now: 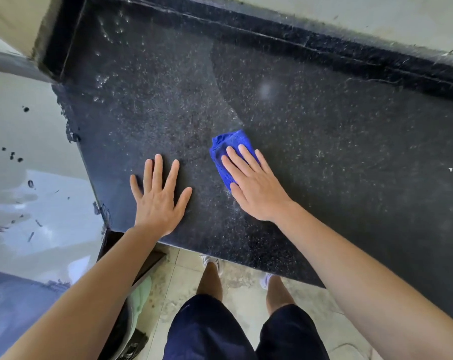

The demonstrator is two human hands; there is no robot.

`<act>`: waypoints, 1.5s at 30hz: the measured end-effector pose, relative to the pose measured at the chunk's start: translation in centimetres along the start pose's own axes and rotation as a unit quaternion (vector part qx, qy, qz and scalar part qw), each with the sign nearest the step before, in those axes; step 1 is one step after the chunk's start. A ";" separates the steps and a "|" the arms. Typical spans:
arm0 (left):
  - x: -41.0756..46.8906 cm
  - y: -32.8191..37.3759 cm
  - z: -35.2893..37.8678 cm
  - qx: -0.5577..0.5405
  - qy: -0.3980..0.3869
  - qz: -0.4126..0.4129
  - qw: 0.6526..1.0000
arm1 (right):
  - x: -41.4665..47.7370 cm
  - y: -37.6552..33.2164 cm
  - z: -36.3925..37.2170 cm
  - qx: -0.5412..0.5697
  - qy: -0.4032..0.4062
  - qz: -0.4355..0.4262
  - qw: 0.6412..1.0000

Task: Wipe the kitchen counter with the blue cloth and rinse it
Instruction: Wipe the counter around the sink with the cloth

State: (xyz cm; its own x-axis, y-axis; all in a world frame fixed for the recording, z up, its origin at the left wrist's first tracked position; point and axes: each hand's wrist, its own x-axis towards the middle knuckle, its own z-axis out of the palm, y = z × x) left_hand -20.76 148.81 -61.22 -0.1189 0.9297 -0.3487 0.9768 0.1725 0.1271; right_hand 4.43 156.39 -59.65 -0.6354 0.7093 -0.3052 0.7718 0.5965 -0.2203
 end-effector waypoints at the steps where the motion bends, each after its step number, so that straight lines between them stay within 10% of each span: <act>1: 0.0 0.0 0.0 -0.006 0.000 0.001 1.000 | -0.1 1.2 -0.2 -0.017 -0.009 -0.021 1.000; 10: 0.2 0.2 -0.3 0.016 -0.044 0.001 0.999 | 10.5 7.1 -5.1 0.051 0.033 0.292 0.955; 20: 0.3 0.1 -0.4 0.002 -0.062 0.011 0.998 | 8.6 0.7 -3.4 -0.057 -0.011 -0.006 0.998; 30: 0.3 -0.1 -0.6 -0.002 -0.069 0.024 0.997 | 15.0 5.6 -6.6 0.034 0.032 0.301 0.953; 39: 0.3 0.0 0.0 -0.003 -0.043 0.023 0.999 | 10.9 0.2 -3.6 -0.059 0.000 -0.052 0.997; 45: 0.2 -0.1 -0.2 -0.001 -0.051 0.028 0.998 | 7.3 9.1 -4.3 0.036 0.030 0.305 0.951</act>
State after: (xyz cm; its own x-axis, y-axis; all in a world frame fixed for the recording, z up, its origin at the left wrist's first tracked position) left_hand -20.93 149.09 -61.11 -0.0454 0.9000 -0.4335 0.9809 0.1223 0.1511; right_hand 6.68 168.64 -59.86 -0.0678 0.9367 -0.3435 0.9957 0.0419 -0.0822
